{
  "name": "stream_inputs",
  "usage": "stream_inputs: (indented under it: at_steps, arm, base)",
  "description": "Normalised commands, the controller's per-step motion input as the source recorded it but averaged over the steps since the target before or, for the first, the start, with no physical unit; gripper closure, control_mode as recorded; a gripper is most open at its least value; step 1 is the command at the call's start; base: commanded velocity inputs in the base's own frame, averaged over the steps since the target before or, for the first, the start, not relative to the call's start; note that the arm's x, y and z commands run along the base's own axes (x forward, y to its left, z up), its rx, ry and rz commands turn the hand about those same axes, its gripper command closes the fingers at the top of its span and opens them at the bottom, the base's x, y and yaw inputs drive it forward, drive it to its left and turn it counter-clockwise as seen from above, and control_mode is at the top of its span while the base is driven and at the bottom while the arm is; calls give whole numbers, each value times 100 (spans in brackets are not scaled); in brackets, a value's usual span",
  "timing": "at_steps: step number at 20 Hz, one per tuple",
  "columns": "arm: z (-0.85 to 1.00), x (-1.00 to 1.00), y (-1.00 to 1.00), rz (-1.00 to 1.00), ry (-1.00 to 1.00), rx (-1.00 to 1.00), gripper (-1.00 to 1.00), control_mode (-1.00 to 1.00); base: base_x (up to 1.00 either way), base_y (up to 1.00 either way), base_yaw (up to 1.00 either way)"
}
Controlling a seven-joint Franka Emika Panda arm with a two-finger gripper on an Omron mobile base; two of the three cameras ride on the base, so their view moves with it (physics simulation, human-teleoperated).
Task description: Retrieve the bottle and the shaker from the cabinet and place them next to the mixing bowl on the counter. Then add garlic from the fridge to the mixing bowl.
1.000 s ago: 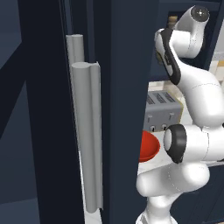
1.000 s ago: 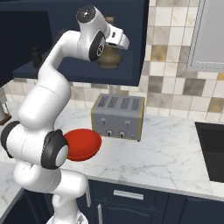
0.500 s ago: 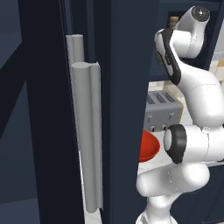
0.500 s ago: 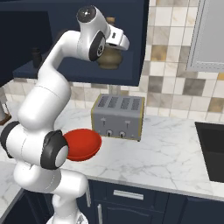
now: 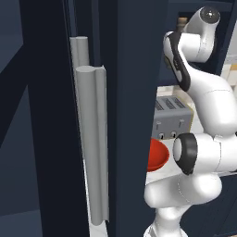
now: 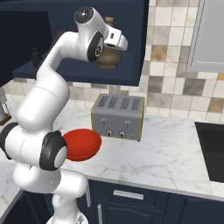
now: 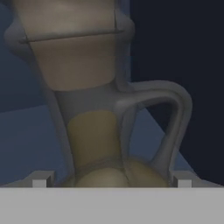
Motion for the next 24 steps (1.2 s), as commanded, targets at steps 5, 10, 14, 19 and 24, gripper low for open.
stream_inputs:
  at_steps: [5, 10, 14, 19, 24]
  arm:
    - [-3, 0, 14, 0, 0, 0, -100, -100]
    - [-16, 3, 0, 0, 0, 0, -100, -100]
    - [-25, 8, 0, 0, 0, -3, -100, -100]
    - [-22, 17, 0, 0, 0, -2, -100, -100]
    - [-10, 5, 0, 0, 0, -1, -100, -100]
  base:
    - [0, 0, 0]
    - [0, 0, 0]
    - [0, 0, 0]
    - [0, 0, 0]
    - [0, 0, 0]
